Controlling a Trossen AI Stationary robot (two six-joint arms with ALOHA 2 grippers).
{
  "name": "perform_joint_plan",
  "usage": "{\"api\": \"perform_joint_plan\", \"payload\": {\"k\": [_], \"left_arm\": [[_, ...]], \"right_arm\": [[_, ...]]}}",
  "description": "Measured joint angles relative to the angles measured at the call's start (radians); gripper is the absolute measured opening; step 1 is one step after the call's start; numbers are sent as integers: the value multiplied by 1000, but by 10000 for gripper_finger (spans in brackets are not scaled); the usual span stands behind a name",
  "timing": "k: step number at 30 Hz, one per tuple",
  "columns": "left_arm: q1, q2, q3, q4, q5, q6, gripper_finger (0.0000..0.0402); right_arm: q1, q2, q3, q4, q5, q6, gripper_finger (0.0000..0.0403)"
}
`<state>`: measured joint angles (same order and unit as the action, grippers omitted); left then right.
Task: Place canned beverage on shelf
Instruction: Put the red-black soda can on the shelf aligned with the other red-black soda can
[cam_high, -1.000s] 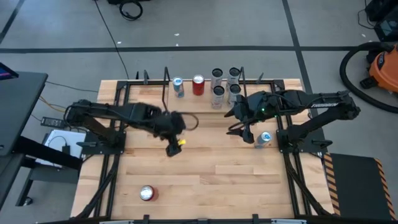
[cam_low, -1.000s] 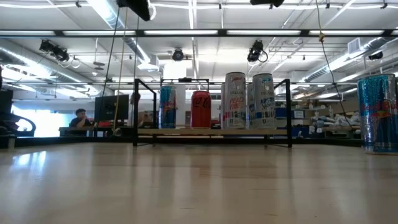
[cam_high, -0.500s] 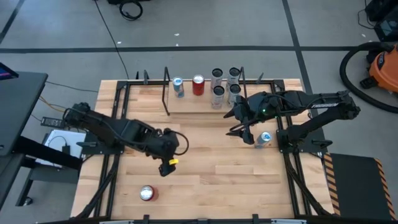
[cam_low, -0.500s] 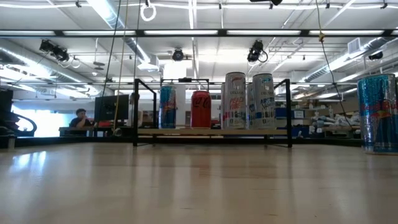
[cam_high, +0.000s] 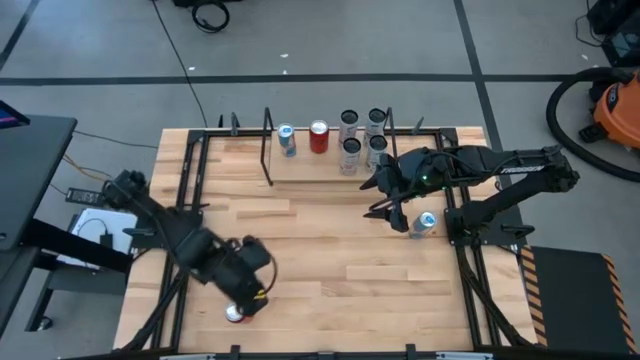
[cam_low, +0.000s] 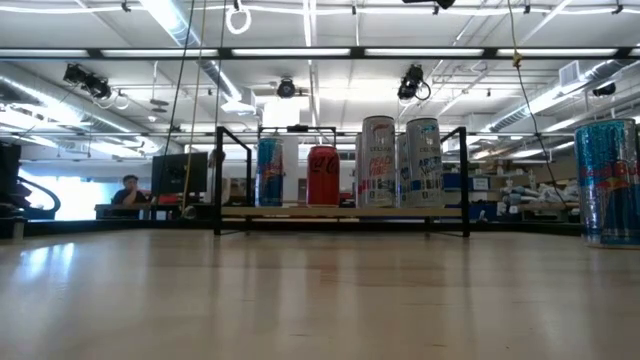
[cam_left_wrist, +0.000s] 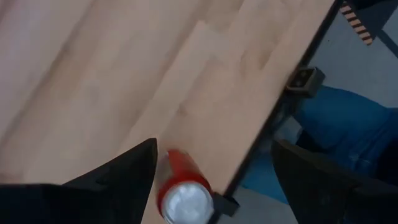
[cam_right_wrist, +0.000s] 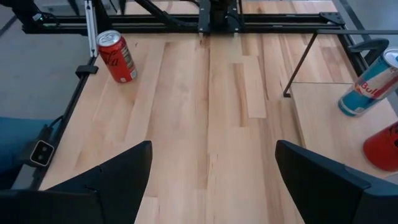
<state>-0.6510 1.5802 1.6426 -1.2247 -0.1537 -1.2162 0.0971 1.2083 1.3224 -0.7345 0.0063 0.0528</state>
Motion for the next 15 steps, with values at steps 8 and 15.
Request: {"api": "perform_joint_plan", "payload": {"k": [8,15], "left_arm": [[-104,76,0,-7,19,-135,316],[-151,132,0,-10,20,-173,316]], "right_arm": [[0,0,0,2,0,8,351],[0,0,0,23,0,8,351]]}}
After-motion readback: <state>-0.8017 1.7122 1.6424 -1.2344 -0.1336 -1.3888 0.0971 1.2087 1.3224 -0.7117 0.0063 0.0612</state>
